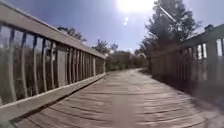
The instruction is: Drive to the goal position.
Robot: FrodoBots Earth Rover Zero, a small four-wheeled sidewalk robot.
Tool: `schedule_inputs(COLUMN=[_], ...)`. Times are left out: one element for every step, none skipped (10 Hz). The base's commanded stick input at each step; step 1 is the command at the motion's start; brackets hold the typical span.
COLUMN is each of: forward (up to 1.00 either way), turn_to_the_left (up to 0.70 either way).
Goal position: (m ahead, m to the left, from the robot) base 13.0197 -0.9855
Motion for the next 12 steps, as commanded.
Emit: schedule_inputs(forward=[0.7, 0.7, 0.7, 0.7, 0.7, 0.7, 0.7, 0.7, 0.7, 0.7, 0.7, 0.7], turn_to_the_left=[-0.35, -0.35, -0.25, 0.0, 0.0, 0.0, 0.0, 0.0, 0.0, 0.0, 0.0, 0.0])
